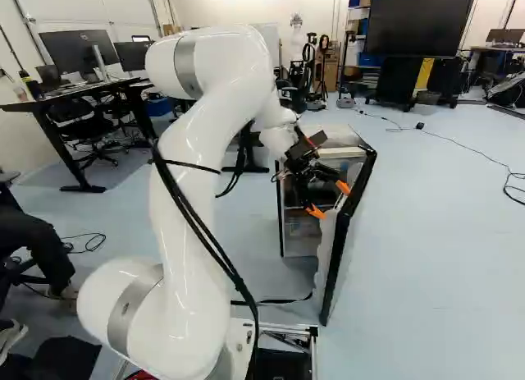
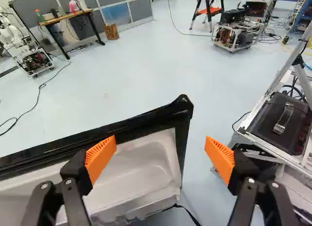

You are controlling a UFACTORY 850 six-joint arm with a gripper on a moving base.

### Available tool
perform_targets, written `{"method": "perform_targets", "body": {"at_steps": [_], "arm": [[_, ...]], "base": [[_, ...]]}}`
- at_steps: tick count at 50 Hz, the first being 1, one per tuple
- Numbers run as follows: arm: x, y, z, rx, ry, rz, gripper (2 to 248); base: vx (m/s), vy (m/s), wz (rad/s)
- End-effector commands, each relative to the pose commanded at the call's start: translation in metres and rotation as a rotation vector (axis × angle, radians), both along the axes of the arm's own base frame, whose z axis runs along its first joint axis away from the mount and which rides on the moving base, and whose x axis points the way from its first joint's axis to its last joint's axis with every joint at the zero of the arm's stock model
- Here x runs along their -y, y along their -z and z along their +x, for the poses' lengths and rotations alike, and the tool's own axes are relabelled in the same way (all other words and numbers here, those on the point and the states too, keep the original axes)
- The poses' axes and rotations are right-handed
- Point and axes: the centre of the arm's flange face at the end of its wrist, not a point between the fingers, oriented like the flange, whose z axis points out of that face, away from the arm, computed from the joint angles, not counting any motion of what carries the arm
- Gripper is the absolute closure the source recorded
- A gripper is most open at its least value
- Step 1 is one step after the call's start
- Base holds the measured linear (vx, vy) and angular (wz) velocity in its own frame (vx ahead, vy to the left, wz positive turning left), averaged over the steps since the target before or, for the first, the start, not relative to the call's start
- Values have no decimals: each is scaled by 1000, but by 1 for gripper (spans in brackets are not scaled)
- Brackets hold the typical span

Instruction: Open the fridge door

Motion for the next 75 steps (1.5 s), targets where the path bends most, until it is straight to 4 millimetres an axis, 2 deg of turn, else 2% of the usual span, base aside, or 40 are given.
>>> {"method": "perform_targets", "body": {"at_steps": [36, 59, 66, 75], "arm": [[93, -6, 10, 114, 167, 5, 3], [151, -12, 9, 167, 250, -18, 3], [159, -12, 4, 167, 265, -19, 3], [157, -11, -4, 151, 263, -17, 3]], "base": [[0, 0, 0], [0, 0, 0], [0, 0, 0], [0, 0, 0]]}}
